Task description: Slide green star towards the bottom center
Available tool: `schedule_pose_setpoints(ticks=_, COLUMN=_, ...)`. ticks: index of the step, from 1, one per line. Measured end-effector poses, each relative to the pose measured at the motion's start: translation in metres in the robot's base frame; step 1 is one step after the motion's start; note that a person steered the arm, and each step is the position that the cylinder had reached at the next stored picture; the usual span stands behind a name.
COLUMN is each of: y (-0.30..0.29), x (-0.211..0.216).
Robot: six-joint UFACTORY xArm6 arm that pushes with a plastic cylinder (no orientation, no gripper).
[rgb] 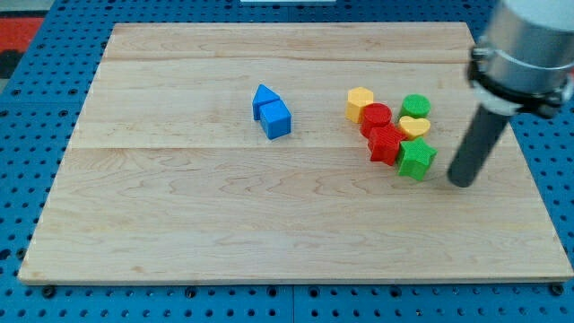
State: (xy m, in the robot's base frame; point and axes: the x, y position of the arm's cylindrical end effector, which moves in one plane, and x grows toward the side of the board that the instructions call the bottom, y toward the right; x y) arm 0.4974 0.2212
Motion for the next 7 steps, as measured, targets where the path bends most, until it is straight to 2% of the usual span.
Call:
schedule_pose_setpoints(ticks=1, y=-0.028, x=-0.001)
schedule_pose_setpoints(ticks=2, y=-0.062, x=-0.03)
schedule_pose_setpoints(ticks=3, y=-0.034, x=-0.037)
schedule_pose_setpoints(ticks=4, y=-0.084, x=-0.054)
schedule_pose_setpoints(ticks=5, y=-0.125, x=-0.033)
schedule_pose_setpoints(ticks=6, y=-0.103, x=0.003)
schedule_pose_setpoints(ticks=7, y=-0.154, x=-0.002)
